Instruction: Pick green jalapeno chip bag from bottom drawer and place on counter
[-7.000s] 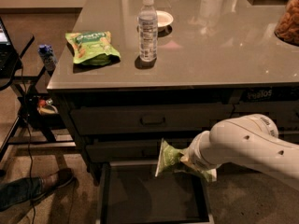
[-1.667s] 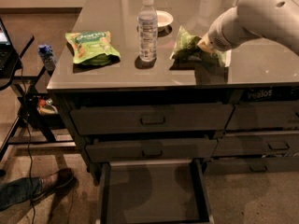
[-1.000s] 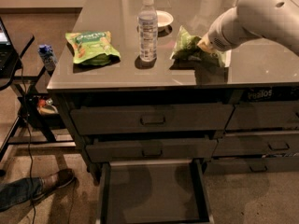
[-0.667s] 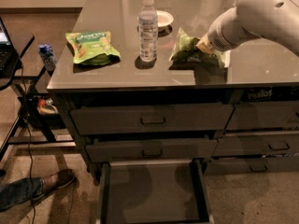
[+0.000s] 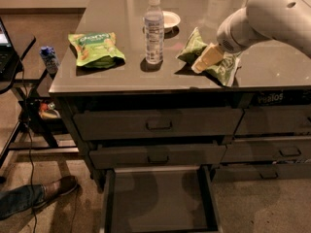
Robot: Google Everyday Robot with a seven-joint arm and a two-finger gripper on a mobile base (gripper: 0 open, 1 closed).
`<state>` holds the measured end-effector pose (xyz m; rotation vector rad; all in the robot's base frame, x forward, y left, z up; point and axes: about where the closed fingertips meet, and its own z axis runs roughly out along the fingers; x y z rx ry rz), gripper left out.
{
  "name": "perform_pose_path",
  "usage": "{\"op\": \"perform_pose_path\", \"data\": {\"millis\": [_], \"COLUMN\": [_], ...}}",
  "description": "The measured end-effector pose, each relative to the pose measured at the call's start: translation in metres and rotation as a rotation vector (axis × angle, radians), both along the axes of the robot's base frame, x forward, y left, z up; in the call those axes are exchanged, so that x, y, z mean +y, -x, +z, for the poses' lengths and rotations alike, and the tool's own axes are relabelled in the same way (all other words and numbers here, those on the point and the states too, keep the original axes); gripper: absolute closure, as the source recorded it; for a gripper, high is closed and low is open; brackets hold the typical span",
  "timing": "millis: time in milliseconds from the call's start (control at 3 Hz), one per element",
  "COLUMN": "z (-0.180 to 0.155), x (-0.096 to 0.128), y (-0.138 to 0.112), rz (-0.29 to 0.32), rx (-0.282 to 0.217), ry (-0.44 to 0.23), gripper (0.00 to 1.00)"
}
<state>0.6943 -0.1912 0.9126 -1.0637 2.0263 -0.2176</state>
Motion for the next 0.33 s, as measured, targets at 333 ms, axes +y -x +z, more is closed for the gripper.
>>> {"op": "perform_pose_path", "data": {"millis": [333], "z": [0.0], "x": [0.0], "y": [0.0], "rz": [0.0], "rx": [0.0], "ry": [0.0], "gripper": [0.0]}}
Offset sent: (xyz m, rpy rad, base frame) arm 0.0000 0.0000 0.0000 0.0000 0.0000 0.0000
